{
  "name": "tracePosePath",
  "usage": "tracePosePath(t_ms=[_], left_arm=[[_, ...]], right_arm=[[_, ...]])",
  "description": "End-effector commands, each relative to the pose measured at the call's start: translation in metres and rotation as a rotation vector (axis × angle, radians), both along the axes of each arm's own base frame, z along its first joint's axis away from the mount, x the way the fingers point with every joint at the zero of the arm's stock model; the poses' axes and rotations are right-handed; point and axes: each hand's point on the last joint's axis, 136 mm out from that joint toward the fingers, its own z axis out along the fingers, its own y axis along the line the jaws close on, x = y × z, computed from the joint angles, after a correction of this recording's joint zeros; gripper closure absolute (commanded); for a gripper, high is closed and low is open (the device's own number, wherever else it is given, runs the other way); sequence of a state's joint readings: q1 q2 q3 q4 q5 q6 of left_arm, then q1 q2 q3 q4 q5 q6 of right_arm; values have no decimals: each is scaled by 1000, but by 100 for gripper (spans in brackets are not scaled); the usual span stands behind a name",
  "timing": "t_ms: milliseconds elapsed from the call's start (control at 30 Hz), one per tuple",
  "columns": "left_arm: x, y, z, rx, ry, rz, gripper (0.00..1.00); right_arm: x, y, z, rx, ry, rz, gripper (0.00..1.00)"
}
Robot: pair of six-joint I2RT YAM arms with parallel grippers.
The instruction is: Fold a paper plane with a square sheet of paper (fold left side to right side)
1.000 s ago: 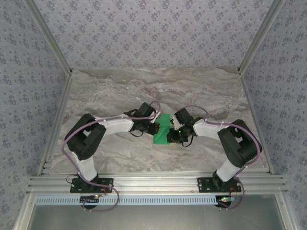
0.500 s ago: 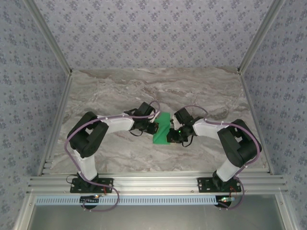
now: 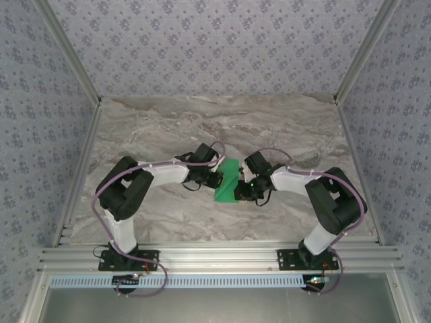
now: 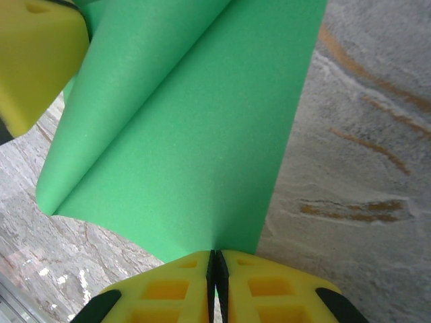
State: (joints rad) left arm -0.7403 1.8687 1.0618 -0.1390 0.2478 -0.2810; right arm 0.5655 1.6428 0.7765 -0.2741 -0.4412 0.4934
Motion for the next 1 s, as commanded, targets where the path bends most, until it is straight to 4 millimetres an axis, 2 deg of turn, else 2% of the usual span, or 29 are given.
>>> tracePosePath(t_ms=[0, 167, 233, 433, 667, 767, 967], left_arm=[[6, -5, 3, -6, -11, -14, 96], [4, -5, -4, -3, 7, -17, 95], [2, -4, -6, -1, 14, -17, 95], [0, -3, -7, -6, 22, -13, 95], [-5, -3, -8, -24, 34, -9, 95], [-7, -2, -8, -24, 35, -8, 95], [-7, -1, -8, -27, 35, -6, 95]], right_arm=[[-22, -25, -31, -145, 87, 9, 85], [-17, -17, -22, -86, 56, 8, 85], [-11, -11, -10, -18, 29, 5, 85], [15, 3, 29, 174, -56, -36, 85], [49, 18, 55, 284, -127, -78, 86], [63, 23, 60, 306, -154, -106, 86], [79, 38, 54, 307, -152, -100, 87]])
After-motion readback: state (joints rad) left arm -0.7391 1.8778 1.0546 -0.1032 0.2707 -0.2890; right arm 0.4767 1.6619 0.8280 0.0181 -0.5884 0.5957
